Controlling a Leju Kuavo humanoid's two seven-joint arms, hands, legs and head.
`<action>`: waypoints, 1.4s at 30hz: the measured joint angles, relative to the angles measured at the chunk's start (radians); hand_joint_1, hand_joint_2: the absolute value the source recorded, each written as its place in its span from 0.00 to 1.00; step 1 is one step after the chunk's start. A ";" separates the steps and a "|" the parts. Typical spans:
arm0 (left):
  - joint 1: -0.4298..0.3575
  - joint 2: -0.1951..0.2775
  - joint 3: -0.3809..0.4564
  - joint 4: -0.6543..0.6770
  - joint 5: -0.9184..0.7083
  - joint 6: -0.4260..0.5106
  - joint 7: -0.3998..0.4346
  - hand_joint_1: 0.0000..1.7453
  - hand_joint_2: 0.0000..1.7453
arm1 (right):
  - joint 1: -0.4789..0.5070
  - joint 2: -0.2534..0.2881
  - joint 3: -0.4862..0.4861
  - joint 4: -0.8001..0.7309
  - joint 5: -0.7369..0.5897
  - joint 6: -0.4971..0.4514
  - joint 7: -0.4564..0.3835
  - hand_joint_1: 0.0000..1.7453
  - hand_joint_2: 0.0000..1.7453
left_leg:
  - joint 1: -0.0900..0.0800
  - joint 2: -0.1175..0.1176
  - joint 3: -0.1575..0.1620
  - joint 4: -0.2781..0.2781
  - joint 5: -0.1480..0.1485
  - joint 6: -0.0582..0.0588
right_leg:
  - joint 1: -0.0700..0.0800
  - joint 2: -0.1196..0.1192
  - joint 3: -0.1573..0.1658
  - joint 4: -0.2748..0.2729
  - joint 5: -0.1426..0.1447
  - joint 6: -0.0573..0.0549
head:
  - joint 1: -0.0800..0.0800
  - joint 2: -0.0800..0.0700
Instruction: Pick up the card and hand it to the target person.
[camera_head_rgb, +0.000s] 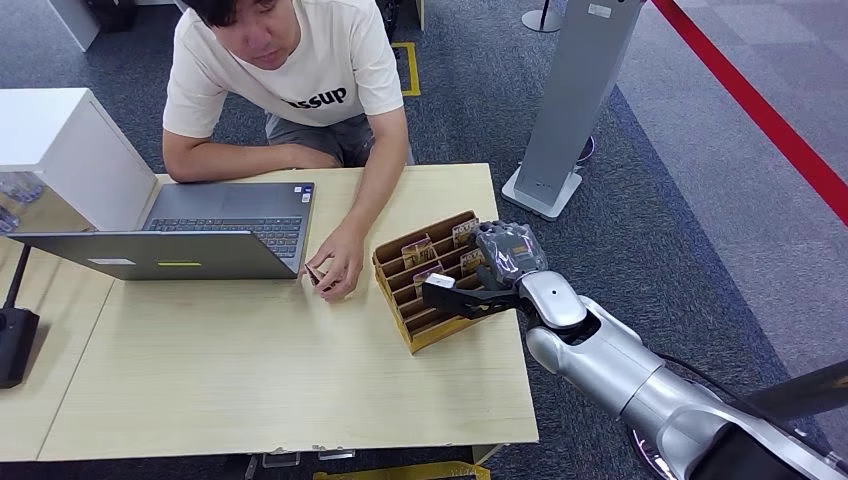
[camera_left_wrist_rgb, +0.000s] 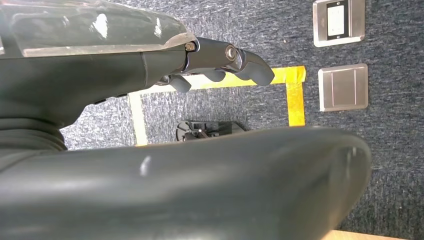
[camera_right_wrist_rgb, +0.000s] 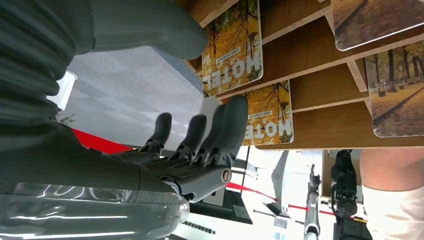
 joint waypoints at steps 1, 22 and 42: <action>0.000 0.000 0.000 0.000 0.000 0.000 0.000 0.00 0.00 | 0.000 0.000 0.000 0.000 -0.001 0.000 0.000 0.72 1.00 | 0.000 0.000 0.000 0.000 0.000 0.000 | 0.000 0.000 0.000 0.000 0.000 0.000 | 0.000 0.000; 0.001 0.000 0.000 0.000 0.006 0.005 0.002 0.00 0.00 | -0.002 0.001 0.002 0.009 -0.017 0.005 -0.008 0.63 1.00 | 0.000 0.000 0.000 0.000 0.000 0.000 | 0.000 0.000 0.000 0.000 0.000 0.000 | 0.000 0.000; 0.001 0.000 0.000 0.000 0.009 0.008 0.005 0.00 0.00 | -0.004 0.010 0.020 0.026 -0.033 0.005 -0.015 0.97 1.00 | 0.000 0.000 0.001 0.000 0.001 -0.001 | 0.000 0.000 0.001 0.000 0.000 0.000 | 0.000 0.000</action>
